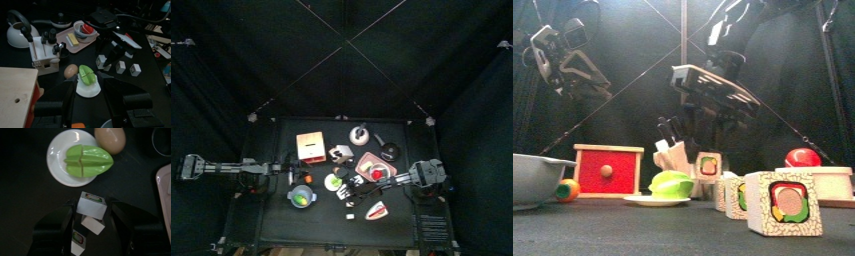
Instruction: Place white sushi piece to the left
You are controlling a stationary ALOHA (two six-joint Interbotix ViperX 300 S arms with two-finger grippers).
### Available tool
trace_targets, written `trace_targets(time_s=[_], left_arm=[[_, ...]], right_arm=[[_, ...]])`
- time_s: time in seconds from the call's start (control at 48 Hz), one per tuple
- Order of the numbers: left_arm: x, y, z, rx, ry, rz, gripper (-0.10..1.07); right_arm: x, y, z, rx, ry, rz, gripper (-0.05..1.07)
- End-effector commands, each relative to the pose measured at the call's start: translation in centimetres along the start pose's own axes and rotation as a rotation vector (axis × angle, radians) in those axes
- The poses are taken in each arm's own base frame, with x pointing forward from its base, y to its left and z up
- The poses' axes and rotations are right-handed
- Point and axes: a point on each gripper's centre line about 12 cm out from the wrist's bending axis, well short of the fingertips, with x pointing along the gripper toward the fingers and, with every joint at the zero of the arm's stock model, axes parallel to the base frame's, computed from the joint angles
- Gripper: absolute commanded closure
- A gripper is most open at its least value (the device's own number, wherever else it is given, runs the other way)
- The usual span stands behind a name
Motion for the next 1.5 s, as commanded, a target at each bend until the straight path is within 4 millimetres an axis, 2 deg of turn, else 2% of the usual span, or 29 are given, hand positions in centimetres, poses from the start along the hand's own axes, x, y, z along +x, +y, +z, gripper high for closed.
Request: trace_targets(time_s=[0.0,0.208,0.438,0.625,0.979,1.292,1.479], left_arm=[[0.1,-0.1,0.5,0.002,-0.012,-0.002,0.21],[0.1,0.0,0.3,-0.002,0.000,0.002,0.21],[0.1,0.0,0.3,0.000,0.000,0.000,0.21],[0.1,0.0,0.3,-0.003,0.000,0.002,0.21],[0.1,0.0,0.2,-0.002,0.001,0.001,0.21],[0.1,0.0,0.2,0.000,0.003,0.002,0.21],[0.0,0.0,0.1,0.000,0.003,0.002,0.21]], right_arm=[[-2.5,1.7,1.0,-0.092,-0.043,0.077,0.31],[-2.4,4.9,0.1,-0.347,-0.083,0.155,0.31],[-2.0,8.8,-1.7,-0.638,-0.115,0.212,0.31],[-1.7,11.2,-2.2,-0.745,-0.122,0.232,0.30],[0.1,12.2,-3.0,-0.832,-0.047,0.221,0.30],[-0.3,12.7,-2.4,-0.961,-0.054,0.218,0.30],[0.1,13.0,-2.6,-1.046,-0.044,0.229,0.30]])
